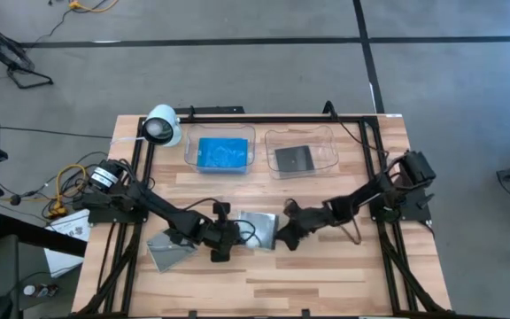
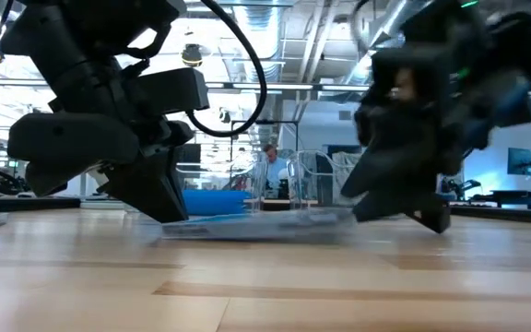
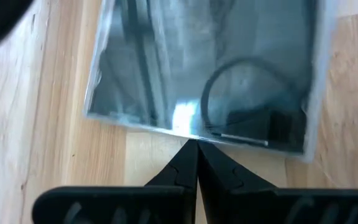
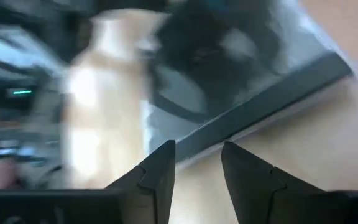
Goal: Pick & place jewel cases by type
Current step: Put the right black cd case into the right transparent bin
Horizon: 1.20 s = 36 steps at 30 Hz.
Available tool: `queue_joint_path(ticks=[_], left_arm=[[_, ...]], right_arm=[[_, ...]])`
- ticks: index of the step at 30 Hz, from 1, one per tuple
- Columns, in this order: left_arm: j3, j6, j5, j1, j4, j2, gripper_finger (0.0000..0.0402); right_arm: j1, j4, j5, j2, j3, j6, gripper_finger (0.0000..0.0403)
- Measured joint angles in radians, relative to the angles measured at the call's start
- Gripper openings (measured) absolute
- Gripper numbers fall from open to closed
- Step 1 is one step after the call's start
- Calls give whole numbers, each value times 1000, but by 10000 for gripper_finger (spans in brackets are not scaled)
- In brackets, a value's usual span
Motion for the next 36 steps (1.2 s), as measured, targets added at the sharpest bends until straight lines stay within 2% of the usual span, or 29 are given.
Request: queue_joint_path(ticks=[3, 5, 25, 36], left_arm=[[-14, -24, 0, 0, 23, -1, 0], [-17, -24, 1, 0, 34, -2, 0], [-23, 7, 19, 0, 83, -2, 0], [-23, 9, 39, -1, 84, -3, 0]], right_arm=[[26, 173, 40, 4, -64, 18, 124], [28, 230, 62, 5, -88, 27, 124], [24, 229, 83, 4, -80, 32, 124], [25, 325, 76, 2, -78, -6, 124]])
